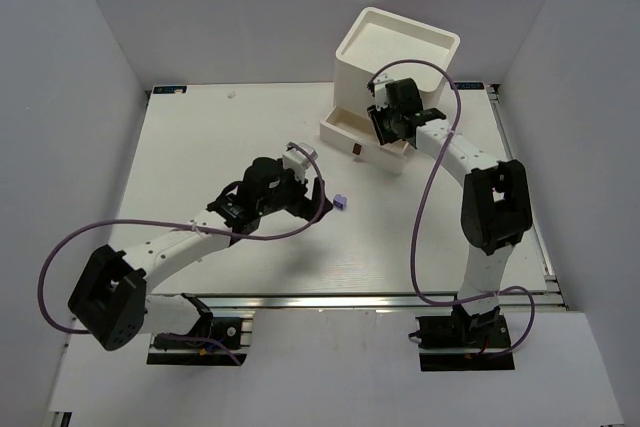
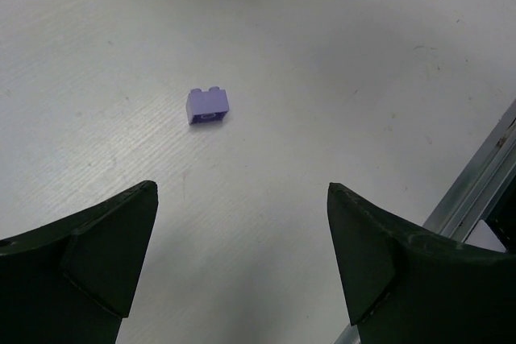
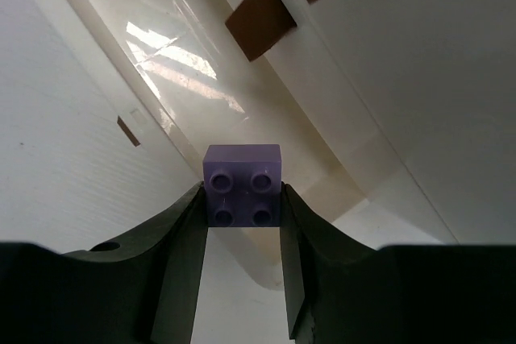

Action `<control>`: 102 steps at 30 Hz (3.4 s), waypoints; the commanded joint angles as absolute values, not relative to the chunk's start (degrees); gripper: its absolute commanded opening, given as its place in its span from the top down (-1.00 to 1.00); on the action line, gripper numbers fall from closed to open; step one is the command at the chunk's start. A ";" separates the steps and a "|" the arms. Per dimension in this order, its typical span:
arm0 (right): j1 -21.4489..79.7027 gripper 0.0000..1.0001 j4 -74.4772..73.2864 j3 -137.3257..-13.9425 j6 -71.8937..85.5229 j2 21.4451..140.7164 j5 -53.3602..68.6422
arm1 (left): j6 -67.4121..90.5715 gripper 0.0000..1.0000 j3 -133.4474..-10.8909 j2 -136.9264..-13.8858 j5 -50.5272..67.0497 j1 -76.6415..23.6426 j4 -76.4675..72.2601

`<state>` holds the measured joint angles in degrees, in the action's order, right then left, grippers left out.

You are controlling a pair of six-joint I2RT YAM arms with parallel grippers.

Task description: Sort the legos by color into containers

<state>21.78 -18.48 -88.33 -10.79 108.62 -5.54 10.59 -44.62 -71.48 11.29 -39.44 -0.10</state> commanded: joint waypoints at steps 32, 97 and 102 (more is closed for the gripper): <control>16.35 0.09 -9.43 -62.33 -14.06 75.69 36.90 | 36.83 -0.61 -71.52 -103.35 -11.24 -46.66 18.28; -4.22 0.02 -2.55 -52.12 -6.24 61.34 50.62 | 33.31 -0.22 -120.32 -132.63 -18.72 -41.48 8.17; -4.39 -0.42 -4.65 -52.30 -12.63 62.40 57.21 | 33.05 -0.37 -119.45 -131.32 -16.35 -40.34 8.35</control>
